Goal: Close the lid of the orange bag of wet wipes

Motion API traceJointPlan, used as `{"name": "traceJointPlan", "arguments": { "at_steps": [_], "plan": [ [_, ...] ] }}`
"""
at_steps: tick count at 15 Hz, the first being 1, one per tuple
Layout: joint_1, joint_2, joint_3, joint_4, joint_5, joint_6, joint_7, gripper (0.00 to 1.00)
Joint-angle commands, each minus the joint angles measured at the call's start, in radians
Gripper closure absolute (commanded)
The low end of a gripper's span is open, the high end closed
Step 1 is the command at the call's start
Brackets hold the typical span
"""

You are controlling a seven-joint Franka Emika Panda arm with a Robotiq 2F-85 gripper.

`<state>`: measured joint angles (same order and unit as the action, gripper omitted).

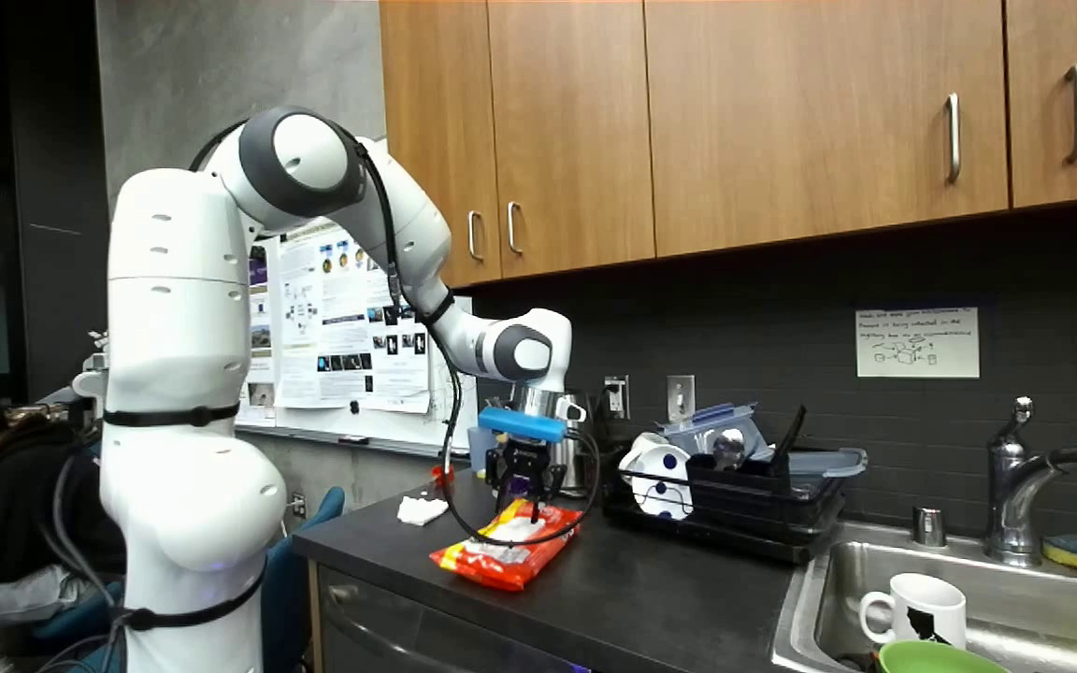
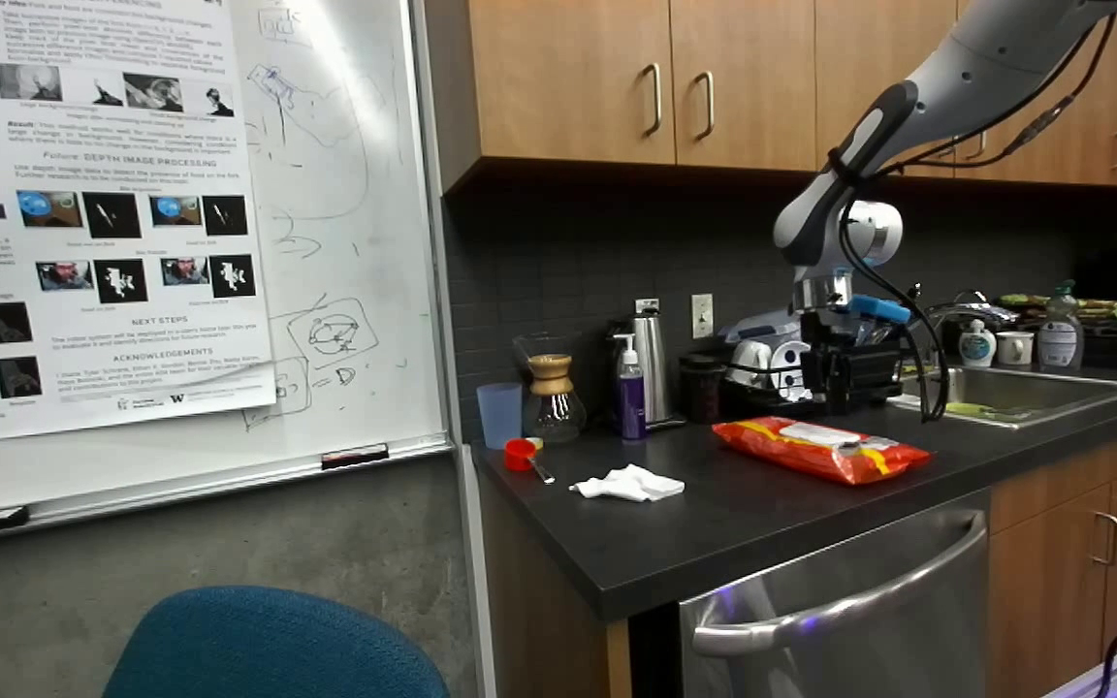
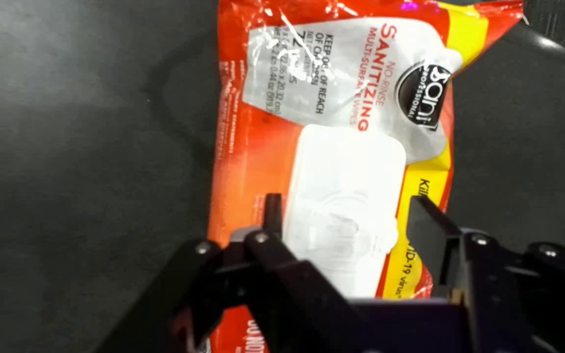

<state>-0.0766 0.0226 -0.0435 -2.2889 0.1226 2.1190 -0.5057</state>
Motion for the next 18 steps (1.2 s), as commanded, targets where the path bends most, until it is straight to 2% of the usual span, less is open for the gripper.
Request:
{"name": "traceJointPlan", "arguments": {
  "at_steps": [1, 8, 12, 18],
  "plan": [
    [-0.008, -0.060, -0.019, -0.015, 0.016, -0.001, -0.010, 0.01],
    [-0.010, -0.161, -0.057, -0.077, 0.016, 0.056, 0.013, 0.00],
    [-0.009, -0.213, -0.073, -0.140, 0.004, 0.154, 0.064, 0.00],
    [-0.012, -0.274, -0.065, -0.228, -0.072, 0.317, 0.204, 0.00]
  ]
}}
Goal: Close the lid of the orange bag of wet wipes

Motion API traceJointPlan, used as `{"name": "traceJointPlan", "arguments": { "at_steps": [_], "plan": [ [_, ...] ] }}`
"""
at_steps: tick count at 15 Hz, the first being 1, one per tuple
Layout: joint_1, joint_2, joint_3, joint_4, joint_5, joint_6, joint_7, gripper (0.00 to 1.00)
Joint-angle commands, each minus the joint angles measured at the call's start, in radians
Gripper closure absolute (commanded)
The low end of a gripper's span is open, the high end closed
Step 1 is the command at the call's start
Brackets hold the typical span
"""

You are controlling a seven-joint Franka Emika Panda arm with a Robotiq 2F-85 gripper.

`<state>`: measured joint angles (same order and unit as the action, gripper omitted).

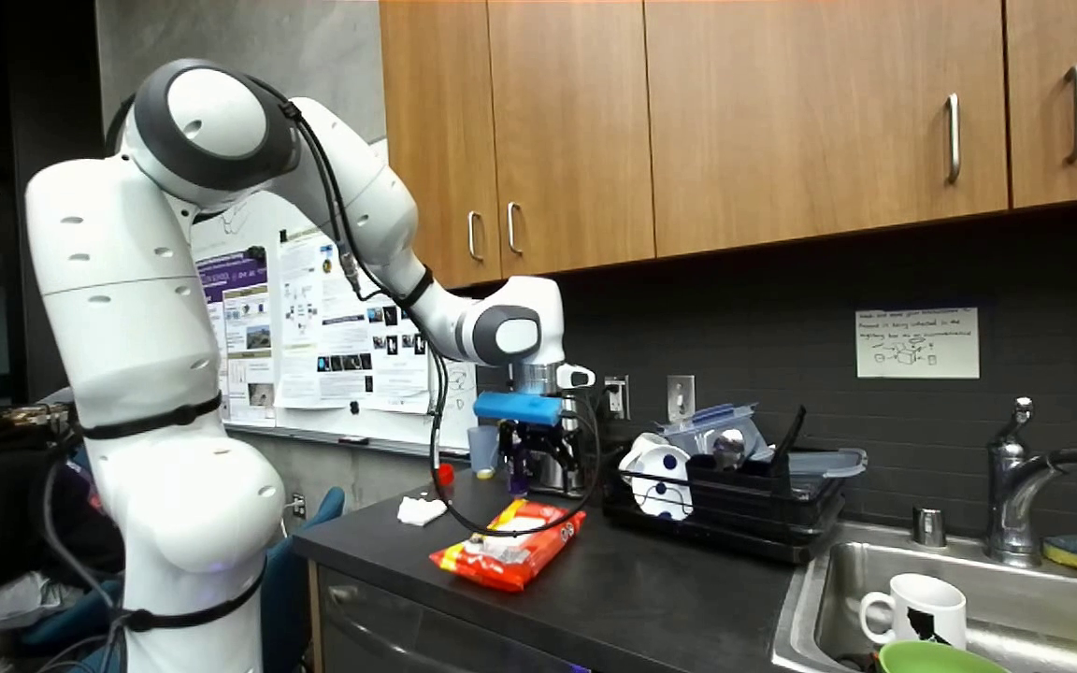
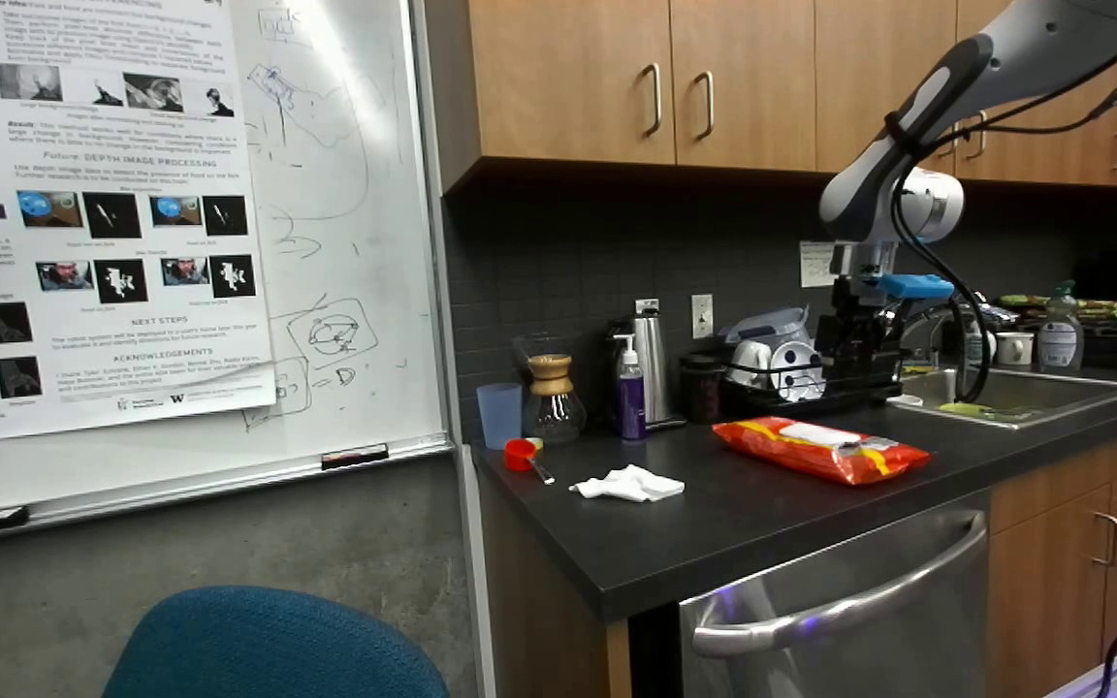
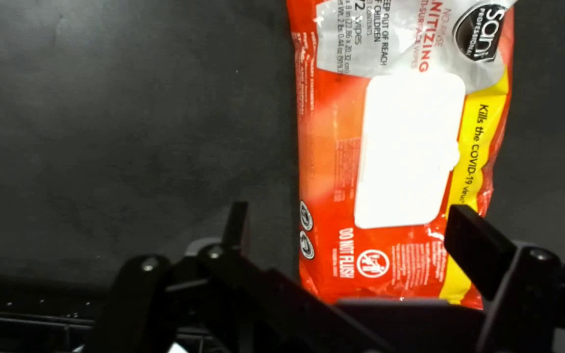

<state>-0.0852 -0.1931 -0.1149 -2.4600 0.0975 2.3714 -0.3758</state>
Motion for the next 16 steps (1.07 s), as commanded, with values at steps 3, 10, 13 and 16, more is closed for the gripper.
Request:
{"name": "traceJointPlan", "arguments": {
  "at_steps": [3, 10, 13, 16],
  "plan": [
    [-0.010, -0.081, 0.013, -0.079, -0.120, 0.094, 0.136, 0.00],
    [-0.015, -0.125, 0.024, -0.049, -0.271, -0.089, 0.193, 0.00],
    [-0.008, -0.147, 0.024, -0.018, -0.285, -0.213, 0.184, 0.00],
    [0.003, -0.162, 0.022, 0.009, -0.266, -0.304, 0.174, 0.00]
  ]
}}
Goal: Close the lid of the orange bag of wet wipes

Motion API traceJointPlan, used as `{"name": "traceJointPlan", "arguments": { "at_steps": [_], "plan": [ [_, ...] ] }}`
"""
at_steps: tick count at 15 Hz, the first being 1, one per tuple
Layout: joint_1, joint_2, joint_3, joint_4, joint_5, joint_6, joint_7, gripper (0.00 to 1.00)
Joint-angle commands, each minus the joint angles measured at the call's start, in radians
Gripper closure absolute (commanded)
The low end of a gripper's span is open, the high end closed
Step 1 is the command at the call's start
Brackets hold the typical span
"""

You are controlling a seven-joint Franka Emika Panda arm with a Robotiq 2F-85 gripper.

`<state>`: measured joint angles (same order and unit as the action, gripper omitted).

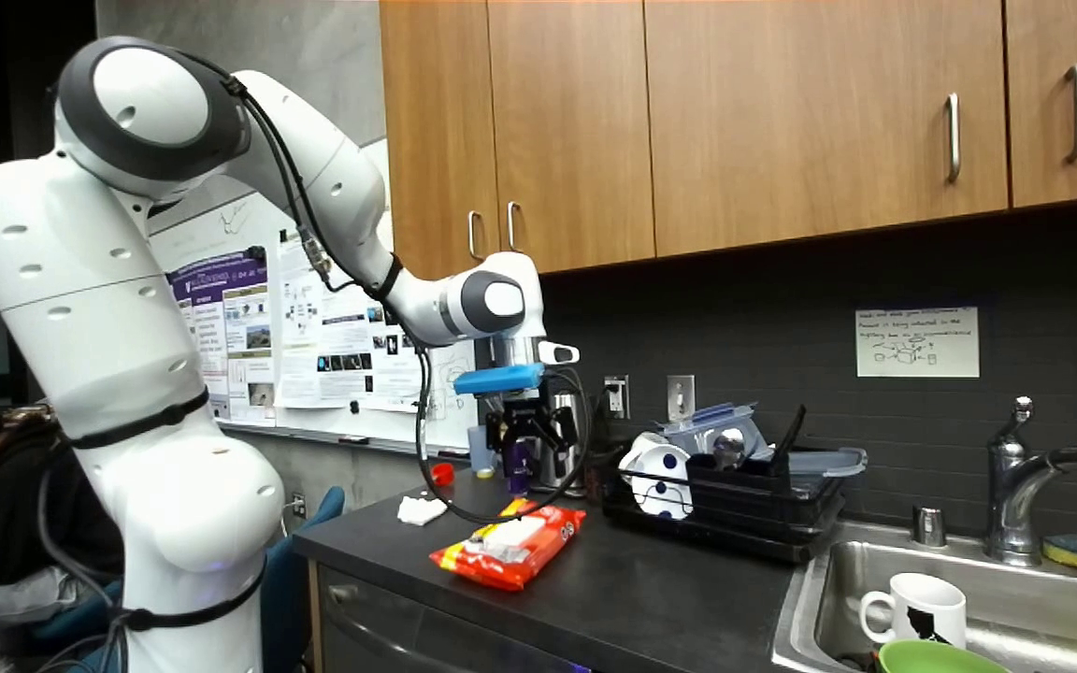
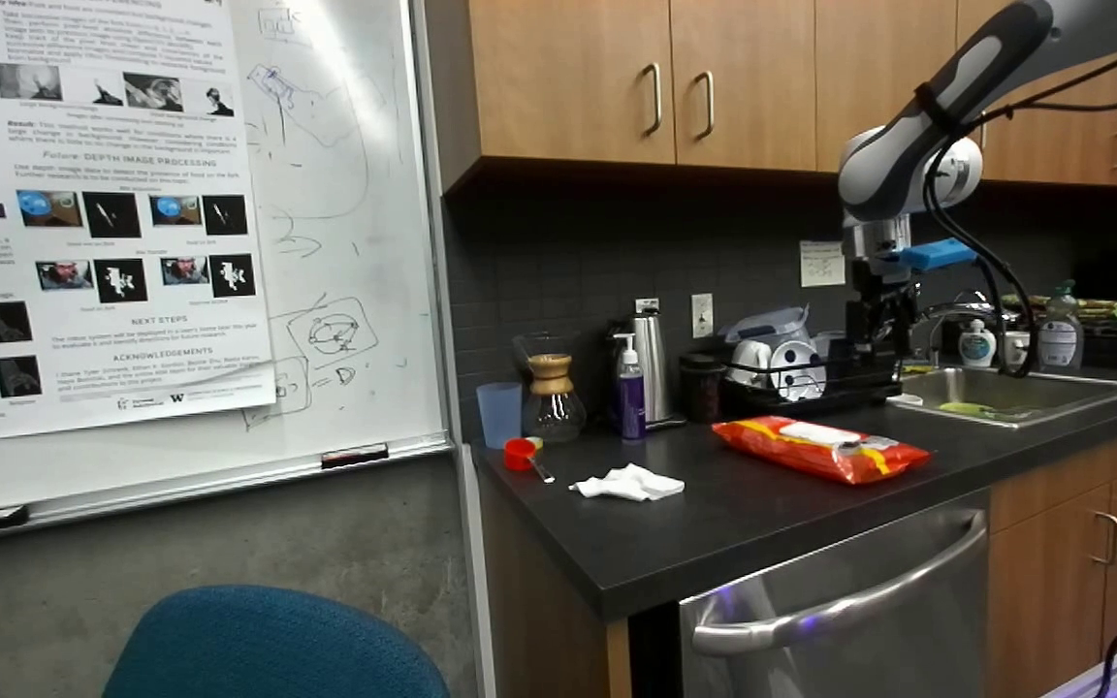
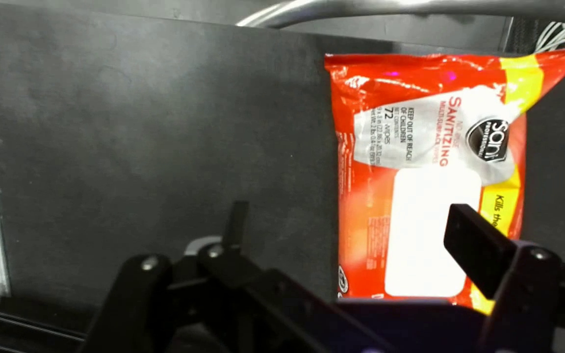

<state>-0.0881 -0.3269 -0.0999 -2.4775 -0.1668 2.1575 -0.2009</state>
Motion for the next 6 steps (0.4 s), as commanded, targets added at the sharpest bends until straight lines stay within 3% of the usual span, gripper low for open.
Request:
{"name": "traceJointPlan", "arguments": {
  "at_steps": [1, 2, 6],
  "plan": [
    [0.008, -0.026, 0.007, 0.038, 0.002, -0.123, -0.005, 0.00],
    [0.006, -0.011, -0.001, 0.018, 0.000, -0.063, 0.001, 0.00],
    [0.007, -0.017, 0.000, 0.031, 0.000, -0.101, 0.000, 0.00]
  ]
}}
